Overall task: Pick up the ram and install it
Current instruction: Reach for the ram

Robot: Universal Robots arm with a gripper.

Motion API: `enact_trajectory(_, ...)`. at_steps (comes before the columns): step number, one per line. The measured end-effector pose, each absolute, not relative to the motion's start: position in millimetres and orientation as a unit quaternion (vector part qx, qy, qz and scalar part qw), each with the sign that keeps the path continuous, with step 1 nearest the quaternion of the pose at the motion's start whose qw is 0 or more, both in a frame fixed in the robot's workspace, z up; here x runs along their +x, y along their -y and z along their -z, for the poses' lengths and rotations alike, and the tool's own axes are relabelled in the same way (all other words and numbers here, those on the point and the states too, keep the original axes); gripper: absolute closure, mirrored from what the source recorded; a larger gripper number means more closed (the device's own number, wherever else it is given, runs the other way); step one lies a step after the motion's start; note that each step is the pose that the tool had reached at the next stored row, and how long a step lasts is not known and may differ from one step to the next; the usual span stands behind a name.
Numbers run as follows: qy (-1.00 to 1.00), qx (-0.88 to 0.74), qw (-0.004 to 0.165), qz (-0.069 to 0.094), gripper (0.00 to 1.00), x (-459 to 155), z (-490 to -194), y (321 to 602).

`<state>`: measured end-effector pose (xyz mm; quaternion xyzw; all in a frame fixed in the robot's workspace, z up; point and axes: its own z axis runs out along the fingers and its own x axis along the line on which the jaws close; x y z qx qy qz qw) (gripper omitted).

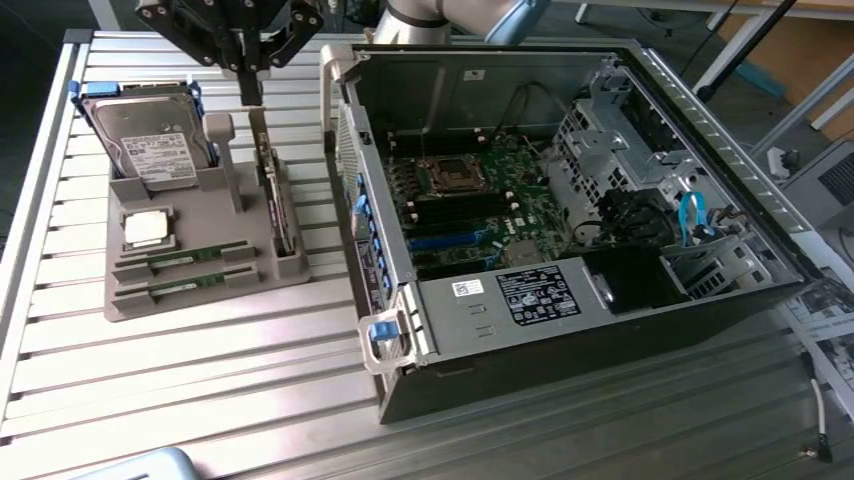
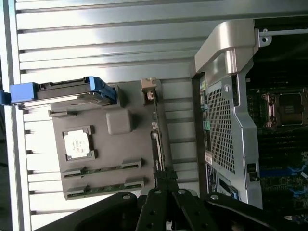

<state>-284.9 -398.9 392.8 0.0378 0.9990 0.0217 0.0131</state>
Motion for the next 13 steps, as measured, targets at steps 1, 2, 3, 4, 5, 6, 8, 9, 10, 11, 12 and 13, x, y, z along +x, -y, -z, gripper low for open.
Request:
enact_trajectory(1,-0.999,0.038,0.013,-0.022,0.9,-288,-393,399)
enact_trajectory(2,-0.999,0.038,0.013,-0.022,0.9,-291,-393,399)
enact_trajectory(3,-0.999,0.038,0.013,-0.022,0.9,-295,-393,399)
enact_trajectory(4,-0.999,0.038,0.013,-0.022,0.9,-297,-393,399)
enact_trajectory(5,-0.999,0.038,0.013,-0.022,0.9,-301,-393,399)
enact_trajectory(6,-0.999,0.038,0.013,-0.022,0.9,-304,-393,399)
enact_trajectory(8,-0.999,0.038,0.013,-0.022,0.9,-310,-393,399)
enact_trajectory(9,-0.999,0.038,0.013,-0.022,0.9,-313,-393,399)
enact_trajectory(10,-0.999,0.038,0.013,-0.022,0.9,-316,-393,399)
enact_trajectory(11,-0.999,0.038,0.013,-0.022,0.9,-319,-393,399)
enact_trajectory(12,-0.999,0.038,0.013,-0.022,0.9,-322,-393,399)
enact_trajectory(13,-0.999,0.038,0.013,-0.022,0.9,-325,-393,399)
